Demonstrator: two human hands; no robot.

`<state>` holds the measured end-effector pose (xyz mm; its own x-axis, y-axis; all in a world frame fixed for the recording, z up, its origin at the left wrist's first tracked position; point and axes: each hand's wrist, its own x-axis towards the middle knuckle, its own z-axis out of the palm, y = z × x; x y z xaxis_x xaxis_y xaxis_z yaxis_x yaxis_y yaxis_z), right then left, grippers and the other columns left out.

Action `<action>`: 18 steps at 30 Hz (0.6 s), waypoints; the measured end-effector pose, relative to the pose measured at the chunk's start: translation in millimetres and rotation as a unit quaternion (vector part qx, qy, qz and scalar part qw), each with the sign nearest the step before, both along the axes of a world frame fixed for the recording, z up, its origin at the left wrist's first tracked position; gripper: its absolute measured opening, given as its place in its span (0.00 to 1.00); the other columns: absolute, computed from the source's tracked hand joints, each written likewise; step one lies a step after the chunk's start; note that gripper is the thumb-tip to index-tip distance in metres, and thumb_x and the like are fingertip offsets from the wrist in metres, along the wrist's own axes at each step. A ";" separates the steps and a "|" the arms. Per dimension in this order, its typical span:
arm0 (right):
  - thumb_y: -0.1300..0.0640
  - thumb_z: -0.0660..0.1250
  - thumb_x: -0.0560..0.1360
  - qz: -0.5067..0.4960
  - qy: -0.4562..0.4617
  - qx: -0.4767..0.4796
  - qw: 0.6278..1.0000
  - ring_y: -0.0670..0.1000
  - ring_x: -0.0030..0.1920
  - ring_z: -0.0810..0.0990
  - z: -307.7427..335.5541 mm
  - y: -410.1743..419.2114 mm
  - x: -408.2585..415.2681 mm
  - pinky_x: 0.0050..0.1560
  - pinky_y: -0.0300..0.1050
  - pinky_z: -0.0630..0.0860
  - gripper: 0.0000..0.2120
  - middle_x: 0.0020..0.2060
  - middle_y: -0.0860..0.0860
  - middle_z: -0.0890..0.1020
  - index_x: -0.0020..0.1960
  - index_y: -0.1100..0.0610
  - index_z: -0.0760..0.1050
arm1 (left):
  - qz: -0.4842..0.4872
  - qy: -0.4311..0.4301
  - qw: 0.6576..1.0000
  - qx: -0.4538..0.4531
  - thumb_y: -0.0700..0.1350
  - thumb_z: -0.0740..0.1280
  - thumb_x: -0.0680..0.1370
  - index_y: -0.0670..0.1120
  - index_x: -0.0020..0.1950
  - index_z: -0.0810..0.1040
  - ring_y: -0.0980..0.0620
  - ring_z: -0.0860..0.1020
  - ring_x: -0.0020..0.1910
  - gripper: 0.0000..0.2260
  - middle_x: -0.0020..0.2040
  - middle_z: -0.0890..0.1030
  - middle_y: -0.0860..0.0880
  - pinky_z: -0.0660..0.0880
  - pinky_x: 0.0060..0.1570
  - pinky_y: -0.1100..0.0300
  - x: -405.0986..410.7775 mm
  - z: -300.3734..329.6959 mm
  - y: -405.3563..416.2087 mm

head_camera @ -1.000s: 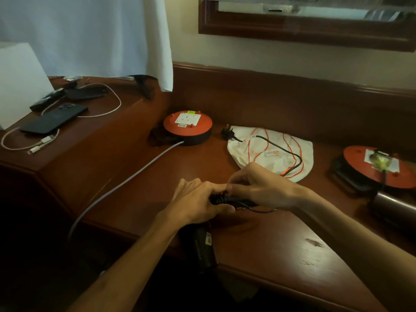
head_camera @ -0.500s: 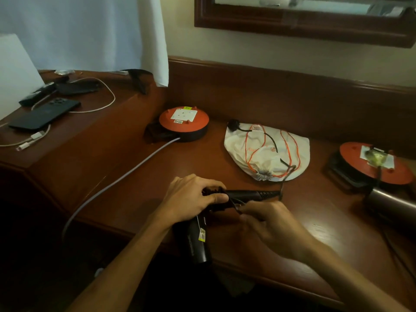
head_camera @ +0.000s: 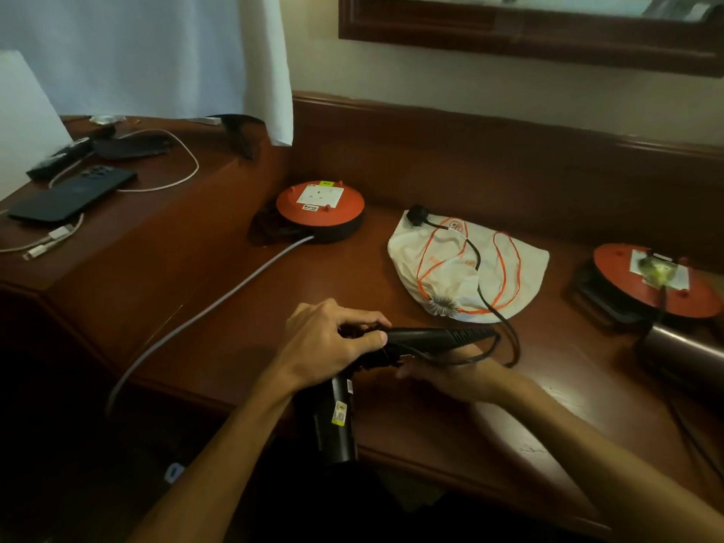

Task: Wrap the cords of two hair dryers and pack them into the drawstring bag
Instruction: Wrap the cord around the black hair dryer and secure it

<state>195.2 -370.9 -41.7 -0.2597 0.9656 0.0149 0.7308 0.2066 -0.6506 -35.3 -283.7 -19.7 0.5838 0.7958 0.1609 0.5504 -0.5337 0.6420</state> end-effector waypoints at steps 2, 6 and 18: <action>0.55 0.69 0.78 0.022 -0.070 -0.109 0.991 0.44 0.38 0.82 0.0 30.0 11.9 0.38 0.36 0.74 0.13 0.41 0.50 0.85 0.56 0.63 0.81 | -0.023 0.017 1.000 0.005 0.71 0.63 0.70 0.73 0.56 0.80 0.62 0.75 0.48 0.16 0.44 0.81 0.60 0.70 0.56 0.55 -0.4 1.2 0.6; 0.64 0.68 0.79 0.044 -0.146 -0.160 0.975 0.42 0.33 0.79 3.2 68.1 21.0 0.42 0.40 0.74 0.04 0.39 0.57 0.83 0.50 0.60 0.82 | -0.044 0.045 0.998 -0.005 0.74 0.69 0.67 0.71 0.58 0.79 0.65 0.72 0.49 0.21 0.46 0.80 0.62 0.66 0.55 0.58 -2.5 9.8 -1.2; 0.58 0.64 0.80 0.026 -0.091 -0.239 0.966 0.51 0.32 0.72 69.9 75.0 -4.1 0.32 0.44 0.70 0.12 0.34 0.54 0.75 0.47 0.68 0.78 | -0.084 0.235 0.968 0.013 0.77 0.65 0.67 0.59 0.75 0.59 0.47 0.73 0.56 0.43 0.50 0.72 0.52 0.63 0.58 0.53 20.3 16.6 2.6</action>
<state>191.1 -296.0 28.2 -0.2649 0.8363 -0.4800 0.8387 -0.0458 -0.5427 -15.0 -281.2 -3.1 0.7189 0.6819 -0.1349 0.6818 -0.6540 0.3277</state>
